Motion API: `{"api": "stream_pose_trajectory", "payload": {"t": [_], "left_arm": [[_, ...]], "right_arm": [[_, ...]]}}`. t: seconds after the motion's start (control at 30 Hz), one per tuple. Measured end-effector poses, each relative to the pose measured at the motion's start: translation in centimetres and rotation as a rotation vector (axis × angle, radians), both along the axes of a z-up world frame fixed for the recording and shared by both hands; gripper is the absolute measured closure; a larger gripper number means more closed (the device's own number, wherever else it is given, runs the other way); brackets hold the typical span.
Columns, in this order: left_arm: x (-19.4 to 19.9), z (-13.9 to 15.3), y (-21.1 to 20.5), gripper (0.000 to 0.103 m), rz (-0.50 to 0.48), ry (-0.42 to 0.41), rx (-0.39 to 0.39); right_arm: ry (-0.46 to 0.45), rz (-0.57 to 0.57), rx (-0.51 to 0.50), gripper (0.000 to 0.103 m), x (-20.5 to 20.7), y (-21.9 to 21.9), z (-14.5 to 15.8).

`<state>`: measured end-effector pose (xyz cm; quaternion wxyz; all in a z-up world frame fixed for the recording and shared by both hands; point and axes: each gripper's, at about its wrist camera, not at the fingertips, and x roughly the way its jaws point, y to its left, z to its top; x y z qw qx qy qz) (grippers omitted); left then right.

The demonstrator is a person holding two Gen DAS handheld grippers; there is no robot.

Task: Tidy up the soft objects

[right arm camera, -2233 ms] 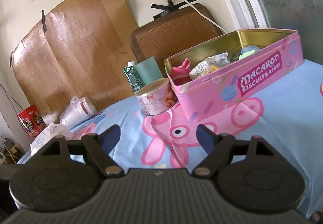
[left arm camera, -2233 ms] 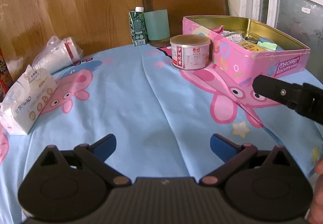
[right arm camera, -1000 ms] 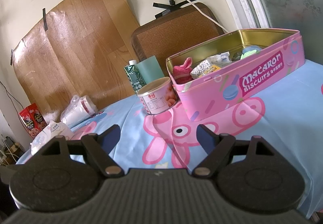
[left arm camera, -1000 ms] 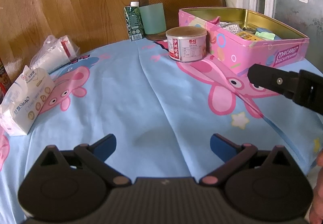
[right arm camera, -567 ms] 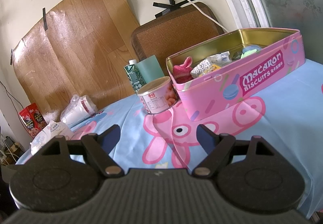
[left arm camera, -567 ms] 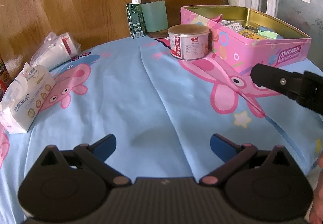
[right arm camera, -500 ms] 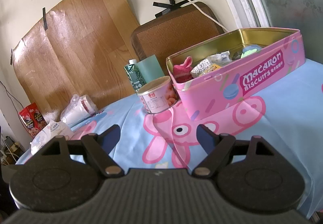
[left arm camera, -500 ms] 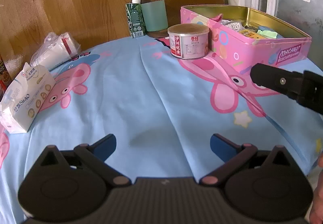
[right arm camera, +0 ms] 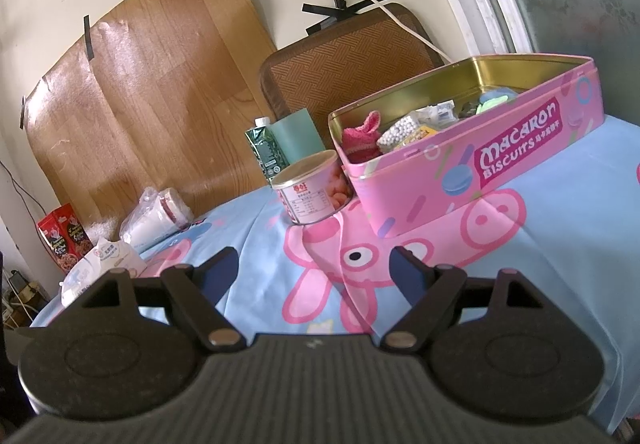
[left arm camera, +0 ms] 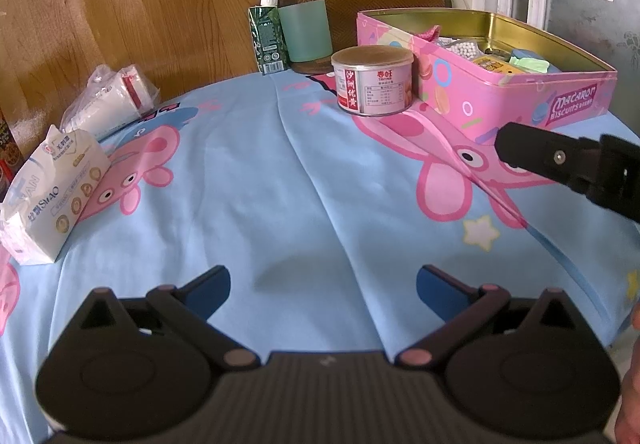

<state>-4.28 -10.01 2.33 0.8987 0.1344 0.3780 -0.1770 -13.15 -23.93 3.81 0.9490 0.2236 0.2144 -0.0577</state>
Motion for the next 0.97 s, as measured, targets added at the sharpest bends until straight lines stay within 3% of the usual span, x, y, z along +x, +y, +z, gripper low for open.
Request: {"api": "stream_pose_trajectory", "payload": {"t": [0.73, 0.97], "left_arm": [[-0.4, 0.8, 0.4, 0.000, 0.025, -0.042, -0.028], [-1.2, 1.2, 0.1, 0.000, -0.005, -0.096, -0.027]], "right_arm": [[-0.008, -0.004, -0.004, 0.019, -0.2, 0.1, 0.2], [-0.015, -0.004, -0.021, 0.018, -0.3, 0.4, 0.3]]}}
